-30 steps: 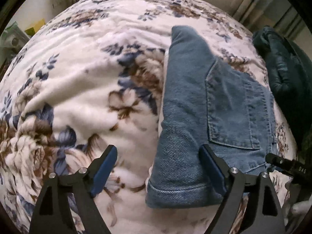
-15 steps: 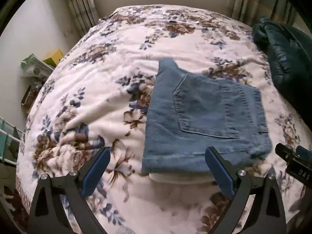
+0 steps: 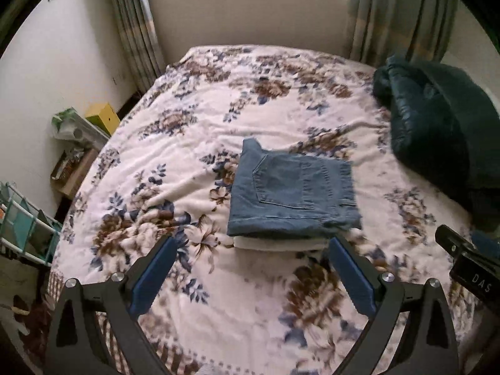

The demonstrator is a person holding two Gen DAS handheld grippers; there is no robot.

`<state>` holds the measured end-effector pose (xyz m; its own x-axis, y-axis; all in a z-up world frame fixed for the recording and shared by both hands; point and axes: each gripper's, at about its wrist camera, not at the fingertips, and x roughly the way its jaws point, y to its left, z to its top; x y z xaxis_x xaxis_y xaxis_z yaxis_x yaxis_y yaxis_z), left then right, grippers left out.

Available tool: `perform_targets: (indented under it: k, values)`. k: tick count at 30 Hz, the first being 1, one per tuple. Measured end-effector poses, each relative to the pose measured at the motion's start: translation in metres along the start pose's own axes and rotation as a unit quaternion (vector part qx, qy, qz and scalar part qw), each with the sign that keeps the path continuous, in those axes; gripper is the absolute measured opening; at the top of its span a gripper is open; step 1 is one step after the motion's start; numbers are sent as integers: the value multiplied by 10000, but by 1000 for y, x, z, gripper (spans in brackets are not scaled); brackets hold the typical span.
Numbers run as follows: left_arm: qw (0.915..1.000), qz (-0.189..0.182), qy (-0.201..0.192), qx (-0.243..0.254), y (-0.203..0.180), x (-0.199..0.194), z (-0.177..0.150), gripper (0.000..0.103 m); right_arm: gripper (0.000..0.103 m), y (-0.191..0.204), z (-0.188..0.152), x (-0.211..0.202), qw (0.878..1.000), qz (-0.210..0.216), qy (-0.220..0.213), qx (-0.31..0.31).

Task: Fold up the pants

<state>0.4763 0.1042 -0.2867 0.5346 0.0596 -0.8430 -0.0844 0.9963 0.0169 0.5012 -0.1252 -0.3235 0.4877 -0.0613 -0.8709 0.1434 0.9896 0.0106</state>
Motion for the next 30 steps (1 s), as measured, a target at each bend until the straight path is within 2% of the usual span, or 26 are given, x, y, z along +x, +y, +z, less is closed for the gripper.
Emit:
perform_targets:
  k: [4,7,16,22,30]
  values:
    - [9998,-87,-196,-11,-2,-67,-5,100,95,-6,-6,-75,9996,24,-276,-103]
    - [9990,-7,-445,48,-3,-116,-11,99,95,-13,-13,-140,9987,80,-478,-180]
    - [9963,-23,-854,71,-5,-229,-35,99,95,-21,-49,-296,9932,301,-1027,-456]
    - [9943,-82,-1059,47,-7,-281,-47,99,95,-25,-73,-365,9889,467,-1292,-560]
    - [9922,-116,-1240,-57,-7,-320,-62,99,97,-36,-93,-419,9848,649,-1494,-610]
